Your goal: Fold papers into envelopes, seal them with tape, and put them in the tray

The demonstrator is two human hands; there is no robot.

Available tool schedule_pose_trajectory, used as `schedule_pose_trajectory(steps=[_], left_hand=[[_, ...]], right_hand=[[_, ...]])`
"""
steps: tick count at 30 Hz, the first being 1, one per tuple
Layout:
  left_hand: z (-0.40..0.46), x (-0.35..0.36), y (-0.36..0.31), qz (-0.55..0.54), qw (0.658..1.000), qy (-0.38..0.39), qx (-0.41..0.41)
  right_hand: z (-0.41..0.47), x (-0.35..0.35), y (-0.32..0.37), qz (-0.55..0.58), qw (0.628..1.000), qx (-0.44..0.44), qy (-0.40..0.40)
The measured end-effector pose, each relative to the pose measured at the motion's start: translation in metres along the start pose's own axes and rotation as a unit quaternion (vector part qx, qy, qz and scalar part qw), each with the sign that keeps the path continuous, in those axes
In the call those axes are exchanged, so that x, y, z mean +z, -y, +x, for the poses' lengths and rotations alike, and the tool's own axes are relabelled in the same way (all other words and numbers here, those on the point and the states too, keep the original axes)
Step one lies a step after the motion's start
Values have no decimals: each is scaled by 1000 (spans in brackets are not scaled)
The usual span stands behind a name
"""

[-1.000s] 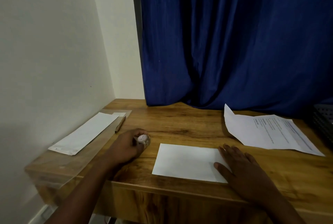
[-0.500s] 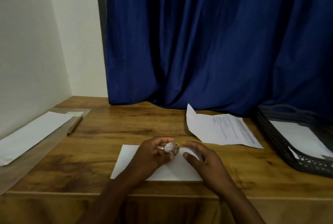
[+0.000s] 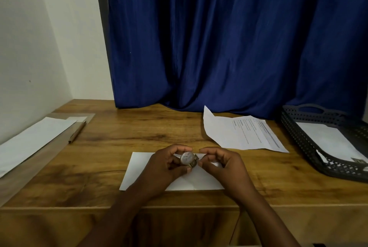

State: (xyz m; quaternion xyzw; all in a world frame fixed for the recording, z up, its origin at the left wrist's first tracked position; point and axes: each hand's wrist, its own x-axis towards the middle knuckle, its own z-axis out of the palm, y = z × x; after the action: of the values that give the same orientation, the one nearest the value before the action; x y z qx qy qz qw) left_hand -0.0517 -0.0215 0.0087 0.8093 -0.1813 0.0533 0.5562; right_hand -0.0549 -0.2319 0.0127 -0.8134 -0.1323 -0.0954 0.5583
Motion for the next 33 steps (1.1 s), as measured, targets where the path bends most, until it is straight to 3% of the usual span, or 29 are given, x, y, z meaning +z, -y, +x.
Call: schedule_pose_trajectory(steps=[22,33], left_hand=[[0,4,5,3,997,-73,-12],[0,3,6,19,998,-66,-3]], right_hand=[[-1,1,-5,71,997,-17,-6],[1,-12,-3,207,975,43,-62]])
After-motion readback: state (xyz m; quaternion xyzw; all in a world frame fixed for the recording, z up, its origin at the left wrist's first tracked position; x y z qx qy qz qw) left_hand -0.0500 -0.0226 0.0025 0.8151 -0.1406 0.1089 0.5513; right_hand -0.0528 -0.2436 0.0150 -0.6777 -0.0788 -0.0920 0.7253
